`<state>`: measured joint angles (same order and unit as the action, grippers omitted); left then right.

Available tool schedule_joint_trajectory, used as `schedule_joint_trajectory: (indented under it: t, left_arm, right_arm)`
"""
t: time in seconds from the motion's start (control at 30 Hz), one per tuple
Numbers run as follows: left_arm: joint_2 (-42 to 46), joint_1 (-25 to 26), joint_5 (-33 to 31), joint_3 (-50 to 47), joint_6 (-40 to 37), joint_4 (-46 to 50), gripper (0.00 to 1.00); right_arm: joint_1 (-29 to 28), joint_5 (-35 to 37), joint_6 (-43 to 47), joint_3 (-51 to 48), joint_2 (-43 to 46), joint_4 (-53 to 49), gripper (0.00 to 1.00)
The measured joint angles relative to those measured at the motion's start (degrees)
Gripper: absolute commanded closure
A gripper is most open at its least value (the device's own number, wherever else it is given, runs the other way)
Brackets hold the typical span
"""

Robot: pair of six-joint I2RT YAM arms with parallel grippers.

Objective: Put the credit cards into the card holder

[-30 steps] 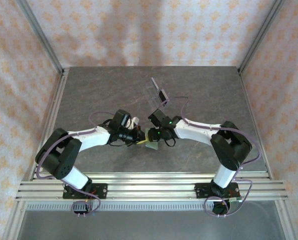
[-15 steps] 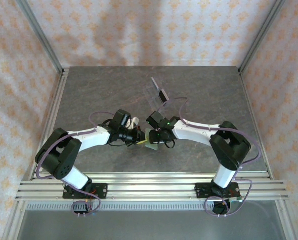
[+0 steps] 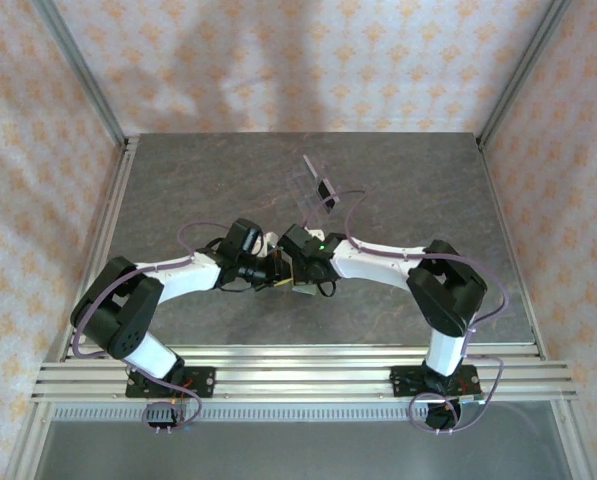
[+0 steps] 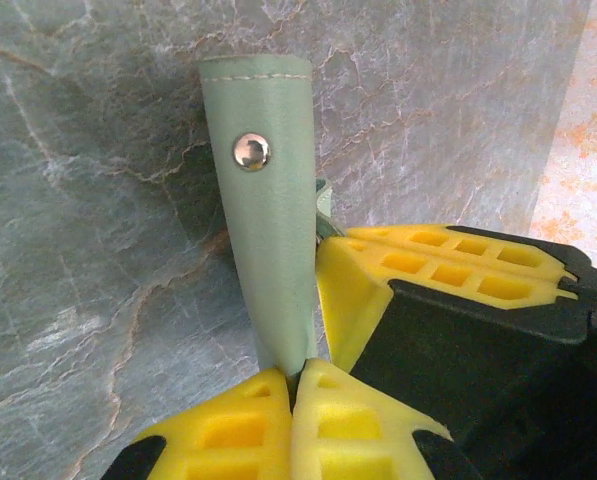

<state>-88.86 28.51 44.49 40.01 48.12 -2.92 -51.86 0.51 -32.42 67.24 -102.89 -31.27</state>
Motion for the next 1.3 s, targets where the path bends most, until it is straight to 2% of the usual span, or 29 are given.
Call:
schedule_joint_trajectory:
  t: [0.2,0.37,0.47,0.7,0.83,0.9,1.0,1.3]
  left_arm:
    - [0.0,0.3,-0.4,0.0,-0.2,-0.7,1.00]
    - [0.0,0.4,-0.4,0.0,-0.7,-0.9,1.00]
    - [0.1,0.3,-0.3,0.0,-1.5,-0.3,1.00]
    - [1.1,-0.2,-0.3,-0.7,-1.9,1.4,1.00]
    - [1.5,-0.2,0.2,-1.2,-2.1,1.5,0.48]
    - [1.5,-0.2,1.0,-1.2,-2.1,1.0,0.37]
    - [1.5,-0.2,2.1,-1.4,-1.9,-1.0,0.29]
    - [1.0,-0.2,3.1,-1.5,-3.7,-2.5,0.27]
  right_arm:
    - [-0.3,2.8,-3.6,-1.9,1.7,0.9,1.00]
    - [0.9,1.4,-4.2,-5.3,4.8,3.2,1.00]
    - [2.8,-0.2,-4.2,-7.9,6.0,5.2,1.00]
    - [11.0,-2.6,-3.5,-14.9,9.9,7.4,1.00]
    - [12.8,-7.5,-2.1,-17.8,12.1,11.3,1.00]
    - [13.0,-9.8,-1.4,-19.2,13.3,13.0,1.00]
    - [12.9,-13.6,-0.2,-20.5,15.2,14.9,1.00]
    - [12.9,-22.9,1.0,-21.8,18.1,23.3,1.00]
